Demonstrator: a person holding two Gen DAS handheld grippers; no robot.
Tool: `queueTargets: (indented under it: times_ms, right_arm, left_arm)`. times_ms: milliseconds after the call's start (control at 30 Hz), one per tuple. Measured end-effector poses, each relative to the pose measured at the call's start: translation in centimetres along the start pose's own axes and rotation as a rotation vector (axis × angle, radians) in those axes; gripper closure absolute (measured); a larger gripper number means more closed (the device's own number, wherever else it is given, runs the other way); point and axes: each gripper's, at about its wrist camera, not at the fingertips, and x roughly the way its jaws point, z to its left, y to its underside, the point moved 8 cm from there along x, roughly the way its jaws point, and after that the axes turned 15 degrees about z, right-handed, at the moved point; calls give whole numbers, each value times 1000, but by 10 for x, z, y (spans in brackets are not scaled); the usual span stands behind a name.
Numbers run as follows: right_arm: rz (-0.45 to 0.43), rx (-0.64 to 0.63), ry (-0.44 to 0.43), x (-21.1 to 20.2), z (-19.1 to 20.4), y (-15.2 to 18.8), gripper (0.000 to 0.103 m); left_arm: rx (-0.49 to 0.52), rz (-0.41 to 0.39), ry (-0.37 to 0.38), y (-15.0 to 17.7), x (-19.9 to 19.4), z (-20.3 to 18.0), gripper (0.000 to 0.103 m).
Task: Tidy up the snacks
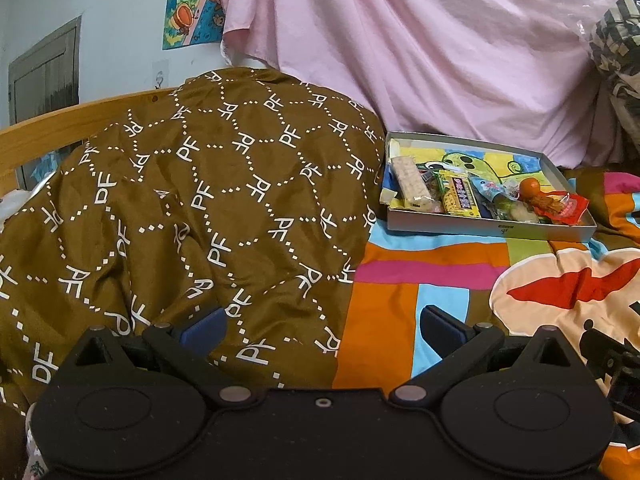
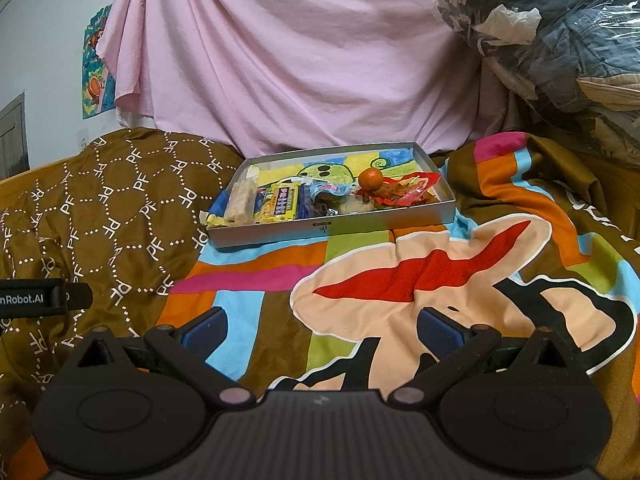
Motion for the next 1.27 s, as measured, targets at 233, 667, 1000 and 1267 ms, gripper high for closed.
queueTargets:
  times_ms: [233,667,1000,1267]
  right_arm:
    - [5,-6,-1,1,2,1,0]
    - [6,-7,0,1,3,1,0]
    - [7,-7,0,1,3,1,0]
    - [8,-8,0,1,3,2,0]
  left_arm:
    - [-6,5,-1,0,1,1,1]
    - [4,-3,-2,0,0,0,1]
    - [15,-4,3,0,-1,-2,1]
    - [17,-4,4,0,-1,-1,1]
